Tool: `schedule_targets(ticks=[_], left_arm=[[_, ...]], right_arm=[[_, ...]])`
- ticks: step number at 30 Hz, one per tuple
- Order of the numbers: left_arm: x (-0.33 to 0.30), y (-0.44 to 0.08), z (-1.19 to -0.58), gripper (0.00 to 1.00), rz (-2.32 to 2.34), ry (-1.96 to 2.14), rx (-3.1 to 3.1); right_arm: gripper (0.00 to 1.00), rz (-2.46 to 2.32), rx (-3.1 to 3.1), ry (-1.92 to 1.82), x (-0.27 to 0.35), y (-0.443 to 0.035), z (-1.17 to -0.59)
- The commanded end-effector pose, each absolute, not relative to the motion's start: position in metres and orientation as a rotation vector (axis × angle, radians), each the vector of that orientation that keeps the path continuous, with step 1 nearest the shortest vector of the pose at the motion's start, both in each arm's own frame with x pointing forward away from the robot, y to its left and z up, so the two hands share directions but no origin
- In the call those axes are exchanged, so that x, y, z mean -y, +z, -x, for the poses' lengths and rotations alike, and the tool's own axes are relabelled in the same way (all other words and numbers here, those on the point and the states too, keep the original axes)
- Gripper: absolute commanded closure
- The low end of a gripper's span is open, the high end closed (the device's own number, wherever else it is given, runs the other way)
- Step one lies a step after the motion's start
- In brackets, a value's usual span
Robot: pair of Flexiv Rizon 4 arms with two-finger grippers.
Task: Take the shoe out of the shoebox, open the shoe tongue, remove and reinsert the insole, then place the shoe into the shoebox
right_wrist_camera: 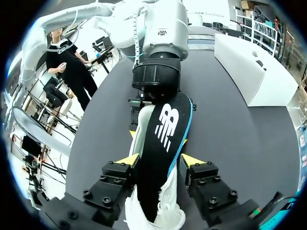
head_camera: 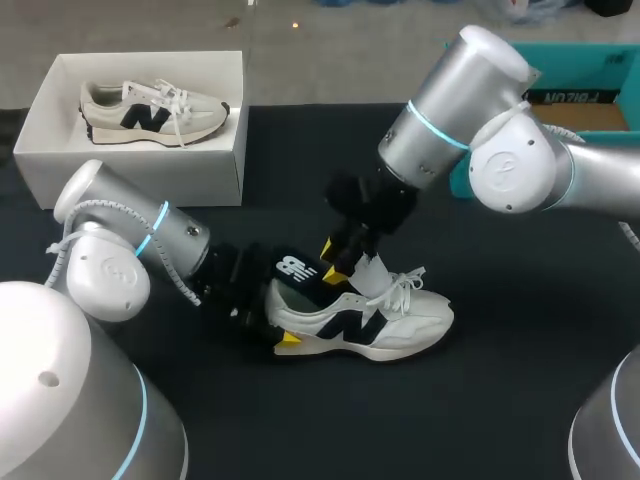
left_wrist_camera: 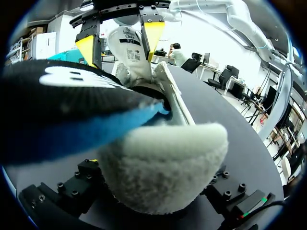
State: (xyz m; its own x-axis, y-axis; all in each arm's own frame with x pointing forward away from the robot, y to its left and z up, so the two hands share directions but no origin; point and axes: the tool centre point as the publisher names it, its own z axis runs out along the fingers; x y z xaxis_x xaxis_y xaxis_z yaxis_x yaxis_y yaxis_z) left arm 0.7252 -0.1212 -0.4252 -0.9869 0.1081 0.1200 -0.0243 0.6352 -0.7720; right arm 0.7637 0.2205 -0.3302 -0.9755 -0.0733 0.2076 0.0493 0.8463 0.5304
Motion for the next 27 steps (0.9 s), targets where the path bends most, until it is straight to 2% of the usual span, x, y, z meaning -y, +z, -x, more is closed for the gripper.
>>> schedule_targets(ticks=[1,14,20,25,27], left_arm=[[0.122,-0.434,-0.727,1.0,0.07,1.273,2.698],[0.122,-0.434,-0.727,1.0,0.07,1.273,2.698],[0.122,-0.434,-0.727,1.0,0.07,1.273,2.698],[0.122,-0.434,-0.727,1.0,0.07,1.273,2.698],[0.122,-0.434,-0.727,1.0,0.07,1.273,2.698]], right_arm=[[0.44,-0.029,2.795,-0.776,-0.233,-0.337,-0.769],[0.47,-0.042,2.765,-0.758,-0.236,-0.345,-0.763],[0.51,-0.043,2.764,-0.757,-0.228,-0.339,-0.756],[0.59,-0.039,2.766,-0.758,-0.224,-0.338,-0.753],[0.68,-0.036,2.764,-0.759,-0.225,-0.339,-0.751]])
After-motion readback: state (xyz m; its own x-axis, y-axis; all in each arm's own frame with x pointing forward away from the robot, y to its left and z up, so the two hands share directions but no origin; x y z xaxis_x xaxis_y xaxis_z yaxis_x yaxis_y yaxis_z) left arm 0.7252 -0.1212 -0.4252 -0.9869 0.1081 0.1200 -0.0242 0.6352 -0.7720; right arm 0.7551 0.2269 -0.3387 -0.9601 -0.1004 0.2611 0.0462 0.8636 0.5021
